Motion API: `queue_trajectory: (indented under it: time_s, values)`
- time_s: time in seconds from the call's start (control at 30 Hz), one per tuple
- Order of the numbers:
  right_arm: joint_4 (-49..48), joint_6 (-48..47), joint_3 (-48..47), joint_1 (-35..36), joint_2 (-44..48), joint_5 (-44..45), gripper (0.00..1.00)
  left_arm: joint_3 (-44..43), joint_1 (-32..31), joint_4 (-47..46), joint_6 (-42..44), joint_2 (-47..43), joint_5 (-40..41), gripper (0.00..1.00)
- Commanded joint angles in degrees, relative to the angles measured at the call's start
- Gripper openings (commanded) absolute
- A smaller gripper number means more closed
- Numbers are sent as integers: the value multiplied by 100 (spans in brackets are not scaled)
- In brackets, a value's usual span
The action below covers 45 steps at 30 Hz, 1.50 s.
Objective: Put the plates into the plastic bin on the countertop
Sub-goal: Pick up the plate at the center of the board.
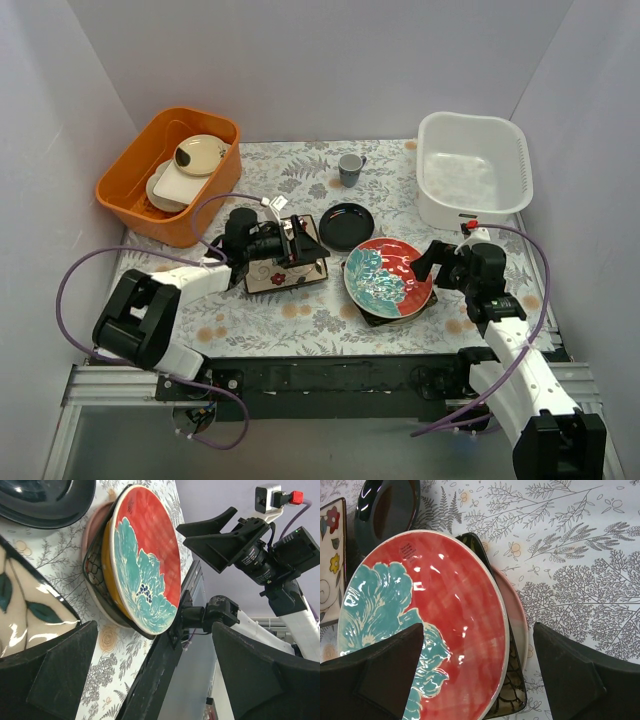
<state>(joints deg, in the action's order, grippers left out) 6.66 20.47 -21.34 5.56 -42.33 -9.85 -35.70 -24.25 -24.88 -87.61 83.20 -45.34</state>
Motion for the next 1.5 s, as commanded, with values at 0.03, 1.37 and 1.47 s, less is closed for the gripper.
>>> queue_trajectory:
  time_s: [0.03,1.37,1.47]
  values:
    - [-331,98,113,-108,23,-237,96,-472,-369,-219,-37,345,201,98]
    - [-472,397,359,-266,172,-861,58,-1686,-1381,968,394,1884,904,1]
    - [-586,379,341,-266,40,-1018,58,-1651,-1381,915,307,1858,957,0]
